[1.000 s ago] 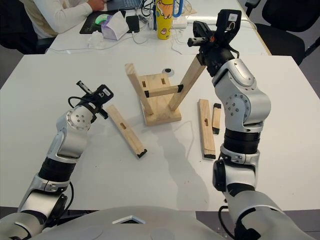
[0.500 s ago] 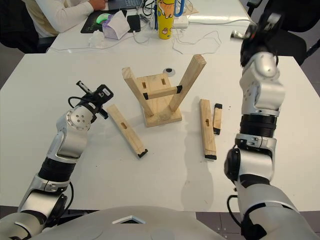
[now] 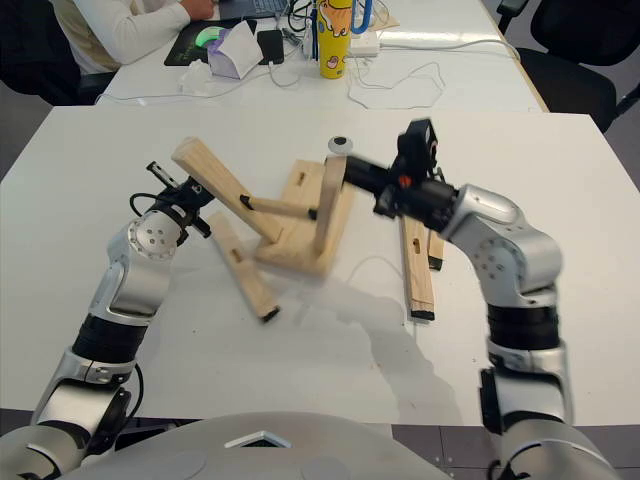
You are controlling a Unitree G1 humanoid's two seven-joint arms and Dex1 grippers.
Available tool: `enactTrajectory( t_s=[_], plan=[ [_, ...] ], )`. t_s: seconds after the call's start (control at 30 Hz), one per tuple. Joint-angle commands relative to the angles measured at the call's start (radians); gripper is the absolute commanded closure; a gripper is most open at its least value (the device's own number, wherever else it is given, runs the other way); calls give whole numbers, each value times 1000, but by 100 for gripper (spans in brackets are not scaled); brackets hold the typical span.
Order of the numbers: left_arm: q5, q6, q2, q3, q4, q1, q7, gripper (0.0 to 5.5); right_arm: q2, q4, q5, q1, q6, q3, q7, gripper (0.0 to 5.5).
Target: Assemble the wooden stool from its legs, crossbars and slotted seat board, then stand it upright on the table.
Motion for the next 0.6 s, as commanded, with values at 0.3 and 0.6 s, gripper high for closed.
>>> enactTrajectory(
  t_s=[0.3, 0.6],
  plan=[
    [-17, -3, 46, 39, 29, 2, -5, 550, 78, 302, -584, -120, -300, 188, -332, 549],
    [-142, -79, 383, 60, -51, 93, -416, 550, 48, 570, -959, -232, -588, 390, -252, 549]
  ],
)
